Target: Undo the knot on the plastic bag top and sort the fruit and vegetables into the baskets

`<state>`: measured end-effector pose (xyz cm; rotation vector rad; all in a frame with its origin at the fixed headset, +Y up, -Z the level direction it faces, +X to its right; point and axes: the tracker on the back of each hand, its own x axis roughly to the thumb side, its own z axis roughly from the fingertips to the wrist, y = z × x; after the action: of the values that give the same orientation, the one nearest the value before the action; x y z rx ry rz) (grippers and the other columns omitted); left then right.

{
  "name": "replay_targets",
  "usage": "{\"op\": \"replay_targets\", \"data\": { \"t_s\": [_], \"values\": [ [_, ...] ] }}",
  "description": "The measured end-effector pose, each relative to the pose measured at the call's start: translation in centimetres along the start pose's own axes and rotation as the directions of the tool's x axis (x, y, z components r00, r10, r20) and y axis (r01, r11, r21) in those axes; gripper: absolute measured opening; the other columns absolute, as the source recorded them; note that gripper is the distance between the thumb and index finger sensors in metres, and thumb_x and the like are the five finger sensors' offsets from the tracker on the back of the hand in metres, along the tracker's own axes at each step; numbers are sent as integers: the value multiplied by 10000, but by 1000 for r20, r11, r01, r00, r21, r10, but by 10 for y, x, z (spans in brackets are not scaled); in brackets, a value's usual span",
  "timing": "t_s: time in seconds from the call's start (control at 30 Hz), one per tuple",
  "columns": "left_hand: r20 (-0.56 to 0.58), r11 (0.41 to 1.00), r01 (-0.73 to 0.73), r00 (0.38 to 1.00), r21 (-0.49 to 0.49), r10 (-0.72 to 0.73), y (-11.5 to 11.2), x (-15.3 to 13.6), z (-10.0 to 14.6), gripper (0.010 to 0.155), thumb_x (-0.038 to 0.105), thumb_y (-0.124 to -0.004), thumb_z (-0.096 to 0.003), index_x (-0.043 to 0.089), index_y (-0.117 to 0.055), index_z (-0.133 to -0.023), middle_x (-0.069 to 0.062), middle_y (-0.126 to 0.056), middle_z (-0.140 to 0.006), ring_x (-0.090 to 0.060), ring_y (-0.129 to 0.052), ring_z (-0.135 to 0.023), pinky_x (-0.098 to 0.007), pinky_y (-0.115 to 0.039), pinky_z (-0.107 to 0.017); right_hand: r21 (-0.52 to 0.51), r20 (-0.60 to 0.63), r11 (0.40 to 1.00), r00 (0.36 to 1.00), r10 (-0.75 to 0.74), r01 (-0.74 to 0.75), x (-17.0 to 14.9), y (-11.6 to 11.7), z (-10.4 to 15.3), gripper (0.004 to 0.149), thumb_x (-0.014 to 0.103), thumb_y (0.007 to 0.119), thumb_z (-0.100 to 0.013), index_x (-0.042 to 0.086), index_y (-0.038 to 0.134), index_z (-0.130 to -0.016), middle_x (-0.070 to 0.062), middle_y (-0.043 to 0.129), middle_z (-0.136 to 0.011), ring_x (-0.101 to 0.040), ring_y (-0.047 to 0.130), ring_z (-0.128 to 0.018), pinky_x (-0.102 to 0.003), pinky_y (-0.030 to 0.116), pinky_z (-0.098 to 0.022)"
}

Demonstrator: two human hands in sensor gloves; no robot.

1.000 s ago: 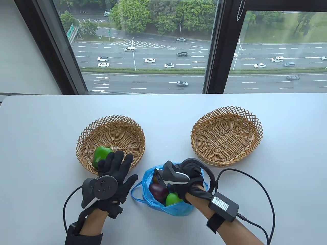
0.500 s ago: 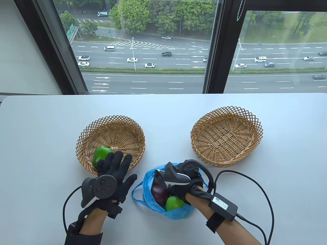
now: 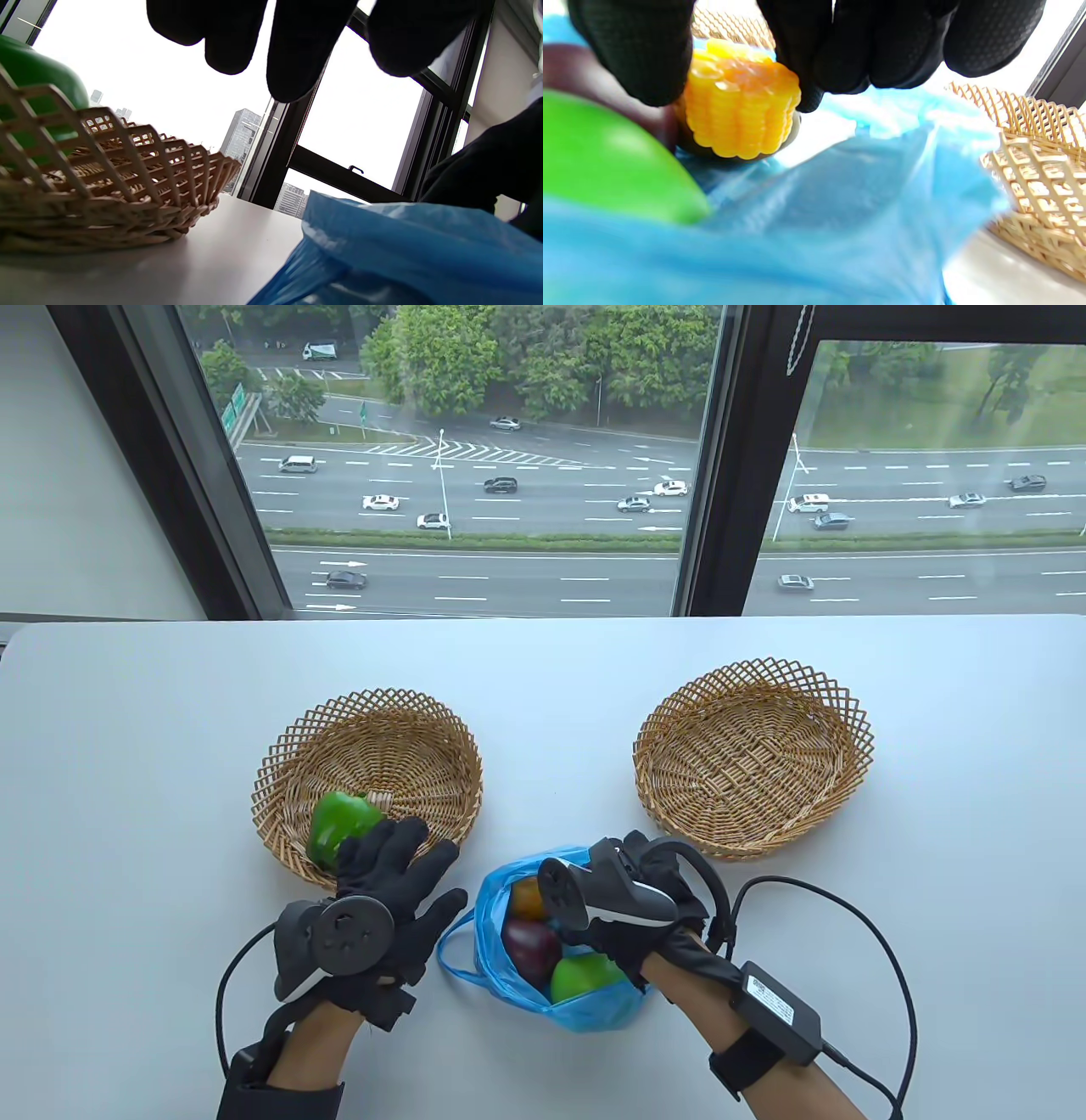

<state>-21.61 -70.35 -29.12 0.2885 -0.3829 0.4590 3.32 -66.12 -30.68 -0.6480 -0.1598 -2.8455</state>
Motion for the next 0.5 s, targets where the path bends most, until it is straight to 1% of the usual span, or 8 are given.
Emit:
{"op": "replay_targets", "data": {
  "t_s": [0.1,0.17,0.2,0.3,0.43,0.5],
  "values": [
    [19,999,-47,999,4,47,-1,3,0,679,616,-723,-458,167,-890,-939,-154,-690,-1127,-490,-545,-1020,-705,-385,-680,-101,20,995,1000,-7,9,7,-8,11,757,670,866,-435,151,825,-984,-132,843,-875,-420,833,-765,-653,694,-578],
    [26,996,-90,996,-13,91,-3,4,0,692,639,-718,-448,156,-928,-897,-148,-715,-1114,-487,-556,-1016,-705,-388,-681,-203,42,979,999,-10,18,14,-14,20,760,653,884,-430,150,813,-996,-133,833,-889,-422,827,-777,-661,687,-586],
    [28,995,-102,994,-19,102,-4,4,-1,700,647,-718,-444,150,-939,-883,-146,-724,-1109,-485,-561,-1014,-707,-389,-681,-230,46,973,999,-9,20,16,-15,23,762,644,894,-429,150,806,-1002,-136,830,-892,-421,825,-779,-663,686,-588],
    [40,983,-179,983,-49,181,-7,6,-1,738,676,-711,-431,131,-944,-871,-142,-733,-1101,-480,-566,-1012,-706,-394,-682,-369,77,929,997,12,17,29,-19,34,766,620,917,-421,153,791,-1015,-133,817,-908,-419,819,-792,-670,677,-597],
    [52,945,-314,946,-90,320,-15,11,-2,773,699,-709,-416,115,-955,-857,-140,-751,-1088,-476,-572,-1007,-706,-393,-682,-508,104,861,990,93,-28,45,-19,44,770,616,927,-404,166,788,-1013,-124,818,-907,-407,823,-795,-673,676,-603],
    [56,934,-341,936,-104,348,-17,14,-3,783,705,-713,-413,104,-969,-844,-118,-775,-1078,-473,-577,-1006,-706,-393,-682,-553,107,833,987,116,-38,50,-18,46,767,620,925,-398,173,792,-1007,-116,821,-903,-399,828,-791,-672,677,-605]
  ]
}}
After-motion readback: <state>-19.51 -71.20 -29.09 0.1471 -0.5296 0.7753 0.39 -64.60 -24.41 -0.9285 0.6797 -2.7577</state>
